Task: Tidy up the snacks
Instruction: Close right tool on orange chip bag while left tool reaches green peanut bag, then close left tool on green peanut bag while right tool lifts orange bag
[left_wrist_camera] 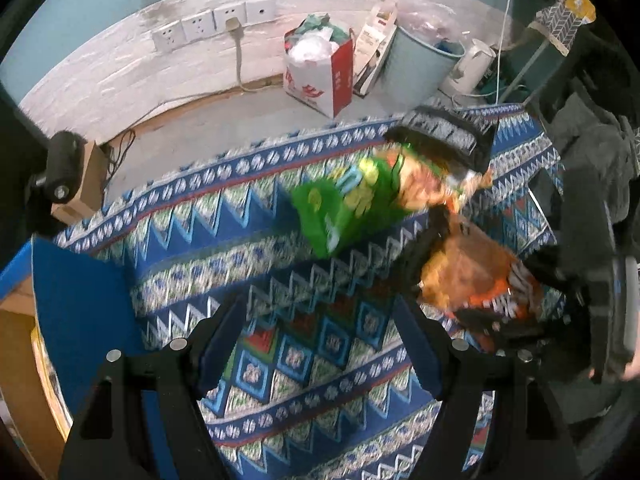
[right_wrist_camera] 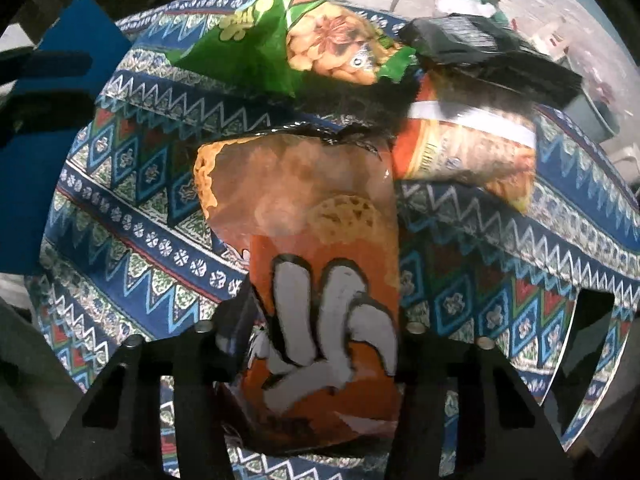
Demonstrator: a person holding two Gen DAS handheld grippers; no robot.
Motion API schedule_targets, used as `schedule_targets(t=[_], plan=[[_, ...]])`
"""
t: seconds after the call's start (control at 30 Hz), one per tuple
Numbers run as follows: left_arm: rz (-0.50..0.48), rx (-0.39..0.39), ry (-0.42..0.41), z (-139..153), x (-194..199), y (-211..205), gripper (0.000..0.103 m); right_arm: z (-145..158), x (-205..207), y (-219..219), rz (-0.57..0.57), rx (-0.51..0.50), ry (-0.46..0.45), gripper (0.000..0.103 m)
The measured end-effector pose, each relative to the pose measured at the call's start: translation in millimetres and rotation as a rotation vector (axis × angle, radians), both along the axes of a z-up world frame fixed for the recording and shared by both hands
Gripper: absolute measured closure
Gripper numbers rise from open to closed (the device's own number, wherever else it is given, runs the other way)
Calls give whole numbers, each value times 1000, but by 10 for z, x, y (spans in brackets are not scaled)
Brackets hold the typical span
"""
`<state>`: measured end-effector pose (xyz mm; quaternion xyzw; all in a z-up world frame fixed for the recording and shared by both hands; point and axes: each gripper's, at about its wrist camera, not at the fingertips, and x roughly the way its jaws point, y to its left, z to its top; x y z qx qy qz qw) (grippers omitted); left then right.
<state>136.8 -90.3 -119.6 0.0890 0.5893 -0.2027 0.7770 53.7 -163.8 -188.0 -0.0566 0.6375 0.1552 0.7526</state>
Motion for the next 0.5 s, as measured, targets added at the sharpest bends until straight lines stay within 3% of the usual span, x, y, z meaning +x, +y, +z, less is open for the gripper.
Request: schedule_targets(t=[0.5], plan=[[-110,26,-59,-80,367,-636,25,512,-373,-970,-297,89,-101,60]])
